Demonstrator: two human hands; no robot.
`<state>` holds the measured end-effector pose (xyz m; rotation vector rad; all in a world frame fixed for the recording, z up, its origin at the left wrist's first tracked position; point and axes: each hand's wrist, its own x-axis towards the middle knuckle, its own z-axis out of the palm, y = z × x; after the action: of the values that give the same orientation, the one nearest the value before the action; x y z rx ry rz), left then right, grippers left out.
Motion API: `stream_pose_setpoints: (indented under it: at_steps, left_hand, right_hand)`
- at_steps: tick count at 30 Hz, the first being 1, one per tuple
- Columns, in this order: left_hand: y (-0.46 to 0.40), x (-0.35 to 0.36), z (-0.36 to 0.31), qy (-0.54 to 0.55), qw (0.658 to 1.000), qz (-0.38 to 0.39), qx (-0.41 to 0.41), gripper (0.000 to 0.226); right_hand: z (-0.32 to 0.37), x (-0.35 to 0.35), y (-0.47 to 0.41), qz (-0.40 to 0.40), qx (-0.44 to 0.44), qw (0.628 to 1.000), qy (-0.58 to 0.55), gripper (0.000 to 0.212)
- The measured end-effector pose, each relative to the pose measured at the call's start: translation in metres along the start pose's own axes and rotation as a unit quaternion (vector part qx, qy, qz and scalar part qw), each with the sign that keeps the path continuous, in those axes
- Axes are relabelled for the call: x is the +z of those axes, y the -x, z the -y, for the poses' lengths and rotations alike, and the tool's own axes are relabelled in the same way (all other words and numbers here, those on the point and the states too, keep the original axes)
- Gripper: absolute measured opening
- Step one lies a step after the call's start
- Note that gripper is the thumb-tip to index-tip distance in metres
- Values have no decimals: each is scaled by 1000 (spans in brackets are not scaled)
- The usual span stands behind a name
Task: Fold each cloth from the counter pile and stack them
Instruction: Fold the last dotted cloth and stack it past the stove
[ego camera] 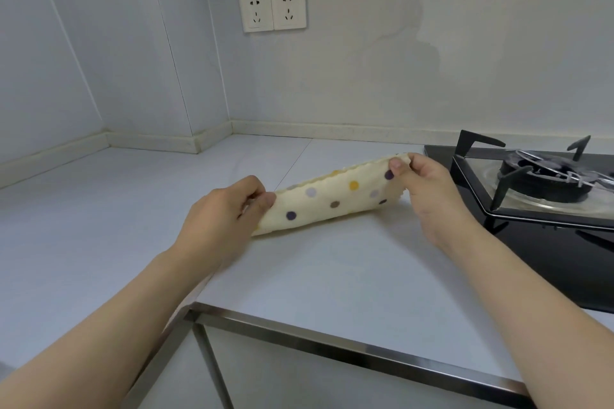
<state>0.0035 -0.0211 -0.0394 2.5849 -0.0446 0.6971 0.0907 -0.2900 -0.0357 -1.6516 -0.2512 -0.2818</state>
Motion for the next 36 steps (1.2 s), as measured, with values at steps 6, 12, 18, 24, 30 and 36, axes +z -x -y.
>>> stream_pose_setpoints:
  at_steps: [6,12,18,24,30,36]
  left_hand:
    - [2,-1,-3,-43,989,-77,118,9]
    - [6,6,1,-76,977,-25,197,10]
    - [3,14,6,-20,994,19,103,18]
    - [4,17,8,45,989,88,108,10]
    - [5,18,3,60,985,110,116,10]
    - [2,7,-6,145,988,-52,13,12]
  right_hand:
    - [-6,1,-1,-29,-33,998,-40,21]
    - [-10,-2,-4,-87,-57,994,-43,18]
    - [-9,-1,-4,-134,-81,987,-35,15]
    - [-10,-2,-3,-159,-91,983,-29,10]
    - [-16,-3,-8,-178,-97,979,-4,6]
    - [-11,-4,-7,-208,-71,975,-19,4]
